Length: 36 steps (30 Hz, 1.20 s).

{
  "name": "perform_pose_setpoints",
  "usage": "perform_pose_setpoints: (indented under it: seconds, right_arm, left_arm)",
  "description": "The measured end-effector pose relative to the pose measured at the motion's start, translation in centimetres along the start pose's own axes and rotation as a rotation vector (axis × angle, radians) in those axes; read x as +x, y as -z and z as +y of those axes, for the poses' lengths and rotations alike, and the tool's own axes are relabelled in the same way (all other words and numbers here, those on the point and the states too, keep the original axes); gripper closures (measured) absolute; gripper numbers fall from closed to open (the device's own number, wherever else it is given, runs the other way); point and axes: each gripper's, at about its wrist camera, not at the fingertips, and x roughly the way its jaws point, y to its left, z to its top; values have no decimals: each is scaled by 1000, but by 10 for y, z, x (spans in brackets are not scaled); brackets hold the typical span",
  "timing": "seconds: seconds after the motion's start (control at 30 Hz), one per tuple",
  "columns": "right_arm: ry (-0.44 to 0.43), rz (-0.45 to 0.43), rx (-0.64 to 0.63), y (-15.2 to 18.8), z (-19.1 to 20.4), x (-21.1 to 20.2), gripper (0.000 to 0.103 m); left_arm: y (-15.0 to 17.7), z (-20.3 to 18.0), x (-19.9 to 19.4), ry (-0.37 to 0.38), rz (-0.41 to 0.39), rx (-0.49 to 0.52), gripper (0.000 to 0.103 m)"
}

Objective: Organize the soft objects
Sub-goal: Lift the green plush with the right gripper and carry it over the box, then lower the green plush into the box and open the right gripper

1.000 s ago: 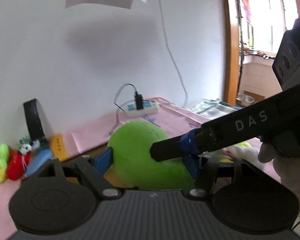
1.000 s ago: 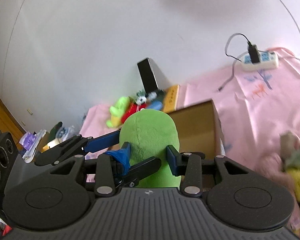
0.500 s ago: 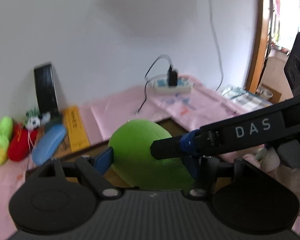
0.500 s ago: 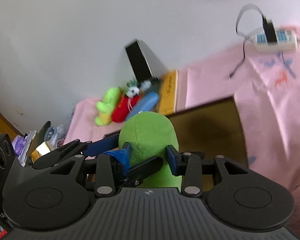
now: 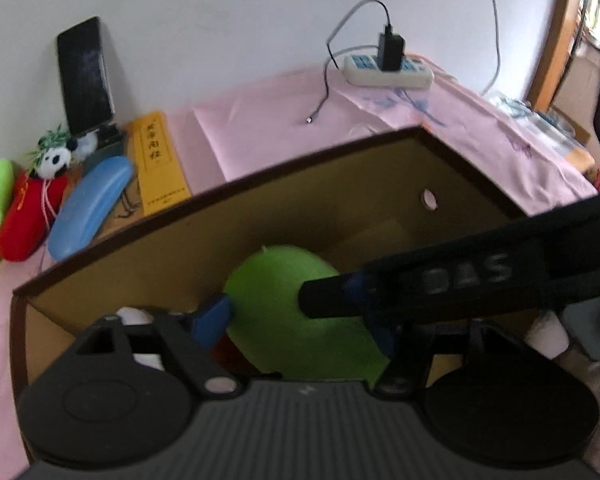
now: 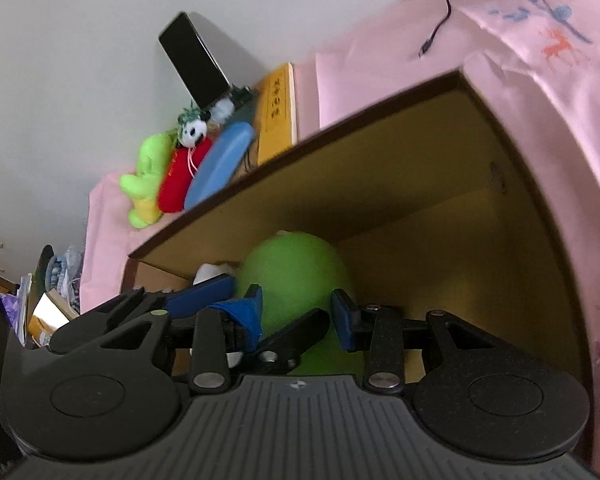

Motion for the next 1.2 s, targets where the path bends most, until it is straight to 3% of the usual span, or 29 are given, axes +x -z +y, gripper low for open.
perform_pose_setpoints:
  seconds: [0.27, 0.43, 0.97, 1.2]
  right_arm:
    - [9, 26, -1, 1, 1, 6, 80]
    - [-7, 37, -17, 6, 8, 6, 80]
    - [139, -117, -162, 15, 27, -43, 80]
    - [196, -158, -248, 31, 38, -60, 80]
  left_arm:
    - [6, 11, 3, 9, 26, -35, 37]
    - [12, 13, -4, -36, 34, -17, 33]
    - [24, 19, -71, -164, -85, -188, 32]
    - [32, 6, -98, -226, -119, -215, 30]
